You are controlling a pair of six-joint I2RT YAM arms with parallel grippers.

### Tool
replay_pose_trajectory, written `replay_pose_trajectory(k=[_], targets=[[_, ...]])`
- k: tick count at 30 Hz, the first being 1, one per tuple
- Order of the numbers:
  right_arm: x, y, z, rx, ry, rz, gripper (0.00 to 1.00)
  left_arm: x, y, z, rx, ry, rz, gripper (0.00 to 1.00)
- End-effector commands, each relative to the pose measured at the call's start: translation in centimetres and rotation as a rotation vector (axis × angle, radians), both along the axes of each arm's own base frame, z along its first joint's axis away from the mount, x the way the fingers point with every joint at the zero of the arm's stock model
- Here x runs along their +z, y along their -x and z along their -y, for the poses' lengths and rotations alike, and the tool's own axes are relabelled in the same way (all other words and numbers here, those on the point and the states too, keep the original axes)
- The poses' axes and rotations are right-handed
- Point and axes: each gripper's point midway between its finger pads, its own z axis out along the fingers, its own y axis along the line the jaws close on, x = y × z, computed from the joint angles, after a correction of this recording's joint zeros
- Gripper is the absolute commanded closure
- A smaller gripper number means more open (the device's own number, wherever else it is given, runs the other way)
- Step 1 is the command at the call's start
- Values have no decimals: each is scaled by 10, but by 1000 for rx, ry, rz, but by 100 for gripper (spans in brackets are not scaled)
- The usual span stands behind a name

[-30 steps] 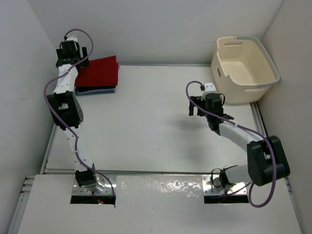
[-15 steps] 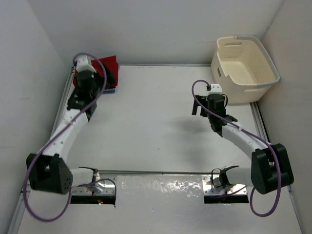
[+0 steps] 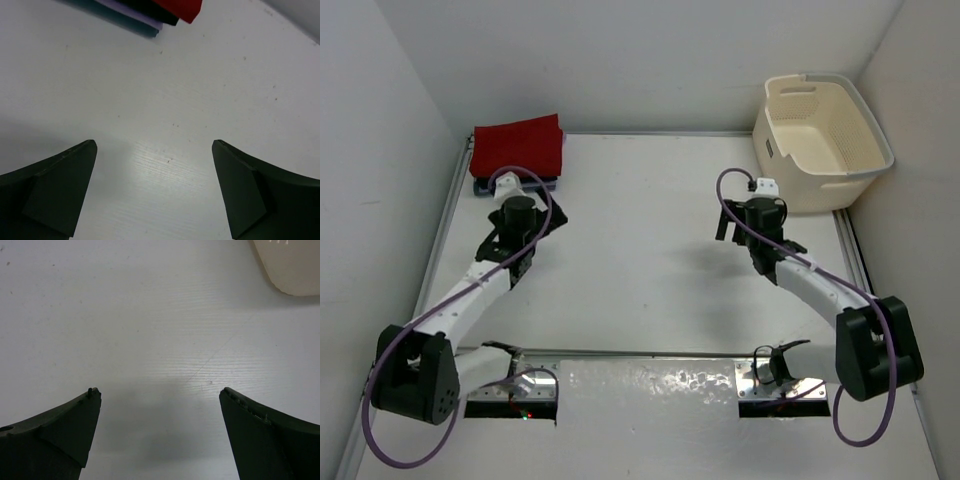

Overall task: Fold and stack the t-shirts
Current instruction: Put the neatly folded tshirt into the corner of the board with the left arm

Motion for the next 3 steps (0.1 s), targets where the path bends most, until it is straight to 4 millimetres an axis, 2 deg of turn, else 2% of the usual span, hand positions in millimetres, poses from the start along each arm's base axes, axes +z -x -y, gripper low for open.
replay_pose_trajectory(k=[1,3], targets=[[0,-2,0,11,17,17,1,30,-11,-1,21,18,121,0],[2,-2,5,-22,18,22,1,32,-12,-1,20,12,128,0]])
